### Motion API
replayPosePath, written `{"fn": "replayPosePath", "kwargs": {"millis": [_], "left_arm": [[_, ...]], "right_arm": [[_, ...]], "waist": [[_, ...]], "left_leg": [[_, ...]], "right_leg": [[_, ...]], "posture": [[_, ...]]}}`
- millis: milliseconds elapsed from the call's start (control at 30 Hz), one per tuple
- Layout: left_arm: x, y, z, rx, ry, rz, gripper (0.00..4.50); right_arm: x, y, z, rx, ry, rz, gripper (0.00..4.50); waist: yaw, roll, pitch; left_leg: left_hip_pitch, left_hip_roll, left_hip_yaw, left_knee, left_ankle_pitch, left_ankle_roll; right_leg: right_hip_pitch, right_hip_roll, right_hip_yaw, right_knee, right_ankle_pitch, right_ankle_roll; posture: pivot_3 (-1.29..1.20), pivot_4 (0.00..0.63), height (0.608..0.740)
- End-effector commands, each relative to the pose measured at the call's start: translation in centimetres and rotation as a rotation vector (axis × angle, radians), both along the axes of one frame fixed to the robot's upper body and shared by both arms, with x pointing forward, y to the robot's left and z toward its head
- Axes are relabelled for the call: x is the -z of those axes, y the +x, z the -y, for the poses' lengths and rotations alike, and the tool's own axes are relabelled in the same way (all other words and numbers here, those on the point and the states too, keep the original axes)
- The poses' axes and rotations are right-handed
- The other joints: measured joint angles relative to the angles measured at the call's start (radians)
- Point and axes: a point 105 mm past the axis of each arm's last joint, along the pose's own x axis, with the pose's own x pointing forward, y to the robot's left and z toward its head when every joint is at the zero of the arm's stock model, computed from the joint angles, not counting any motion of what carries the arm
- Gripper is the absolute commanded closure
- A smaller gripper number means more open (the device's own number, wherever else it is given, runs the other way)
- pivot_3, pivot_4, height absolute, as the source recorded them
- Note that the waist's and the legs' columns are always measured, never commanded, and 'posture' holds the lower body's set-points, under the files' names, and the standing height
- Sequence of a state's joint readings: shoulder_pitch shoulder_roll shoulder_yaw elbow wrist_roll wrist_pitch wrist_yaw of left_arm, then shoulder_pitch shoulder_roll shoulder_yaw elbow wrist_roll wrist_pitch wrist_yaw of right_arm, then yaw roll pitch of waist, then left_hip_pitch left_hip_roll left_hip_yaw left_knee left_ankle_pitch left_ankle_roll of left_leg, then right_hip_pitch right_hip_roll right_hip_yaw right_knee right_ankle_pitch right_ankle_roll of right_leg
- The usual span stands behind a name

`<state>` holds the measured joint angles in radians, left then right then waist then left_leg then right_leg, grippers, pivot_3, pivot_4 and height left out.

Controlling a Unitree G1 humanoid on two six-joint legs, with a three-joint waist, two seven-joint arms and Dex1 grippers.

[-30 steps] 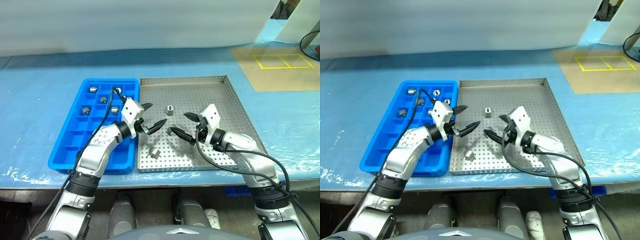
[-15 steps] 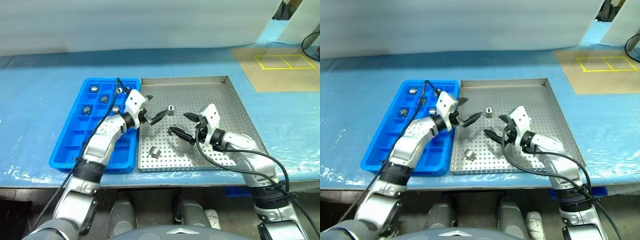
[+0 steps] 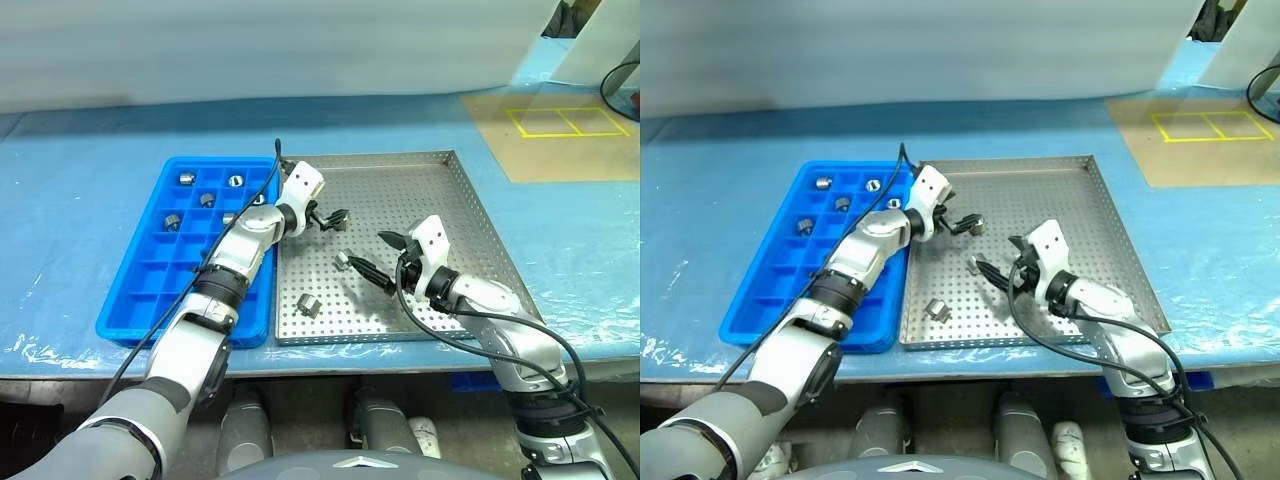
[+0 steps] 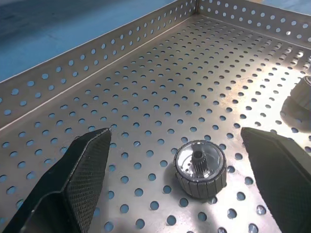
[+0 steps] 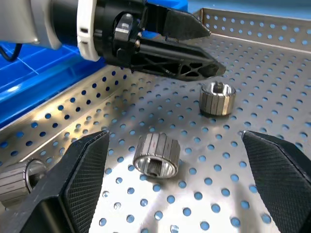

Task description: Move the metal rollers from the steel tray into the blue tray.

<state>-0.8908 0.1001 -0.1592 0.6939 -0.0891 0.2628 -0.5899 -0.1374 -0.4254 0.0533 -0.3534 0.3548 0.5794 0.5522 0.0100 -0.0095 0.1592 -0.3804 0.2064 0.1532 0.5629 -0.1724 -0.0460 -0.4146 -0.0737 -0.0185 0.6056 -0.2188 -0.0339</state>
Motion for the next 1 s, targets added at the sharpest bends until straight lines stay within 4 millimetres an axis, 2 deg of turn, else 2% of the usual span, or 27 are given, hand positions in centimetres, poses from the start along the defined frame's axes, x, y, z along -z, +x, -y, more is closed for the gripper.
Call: {"fn": "replayPosePath", "kwargs": {"millis": [33, 333, 700, 800, 967, 1000], "left_arm": [[-1.2, 0.4, 1.1, 0.031, 0.005, 0.001, 0.00], [0.1, 0.4, 2.2, 0.068, 0.070, -0.110, 0.00], [1.8, 0.8, 1.3, 0.010, 0.187, -0.138, 0.00], [2.2, 0.7, 1.2, 0.004, 0.184, -0.157, 0.86], [2.5, 0.7, 1.0, -0.011, 0.178, -0.169, 2.67], [2.5, 0.7, 1.0, -0.013, 0.175, -0.172, 2.79]], "right_arm": [[-1.6, -0.4, 0.2, 0.017, 0.013, 0.061, 0.02], [-1.2, -1.5, 0.9, 0.073, 0.005, 0.043, 0.02], [-1.2, -1.6, 1.2, 0.091, 0.002, 0.042, 0.02], [-1.2, -1.6, 1.2, 0.088, -0.001, 0.043, 0.00], [-1.1, -1.5, 1.1, 0.082, -0.008, 0.042, 0.00], [-1.1, -1.5, 1.1, 0.081, -0.009, 0.043, 0.00]], "waist": [[-0.005, 0.000, 0.000], [-0.030, 0.000, 0.000], [-0.050, 0.000, 0.000], [-0.051, 0.000, 0.000], [-0.051, 0.000, 0.000], [-0.051, 0.000, 0.000]], "left_leg": [[0.000, 0.000, 0.000, 0.000, 0.000, 0.000], [0.000, 0.000, 0.000, 0.000, -0.002, 0.003], [-0.002, 0.000, 0.000, 0.000, -0.003, 0.004], [-0.002, 0.000, 0.000, 0.000, -0.003, 0.005], [-0.002, 0.000, 0.000, 0.000, -0.003, 0.005], [-0.002, 0.000, 0.000, 0.000, -0.003, 0.005]], "right_leg": [[0.000, 0.000, 0.000, 0.000, 0.000, 0.000], [0.000, 0.000, 0.000, -0.001, 0.000, 0.000], [0.000, 0.000, 0.000, -0.003, 0.000, 0.000], [0.000, 0.000, 0.000, -0.004, 0.000, 0.000], [0.000, 0.000, 0.000, -0.004, 0.000, 0.000], [0.000, 0.000, 0.000, -0.004, 0.000, 0.000]], "posture": [[-0.40, 0.150, 0.740], [-0.47, 0.150, 0.740], [-0.48, 0.150, 0.740], [-0.48, 0.150, 0.740], [-0.47, 0.150, 0.740], [-0.47, 0.150, 0.740]]}}
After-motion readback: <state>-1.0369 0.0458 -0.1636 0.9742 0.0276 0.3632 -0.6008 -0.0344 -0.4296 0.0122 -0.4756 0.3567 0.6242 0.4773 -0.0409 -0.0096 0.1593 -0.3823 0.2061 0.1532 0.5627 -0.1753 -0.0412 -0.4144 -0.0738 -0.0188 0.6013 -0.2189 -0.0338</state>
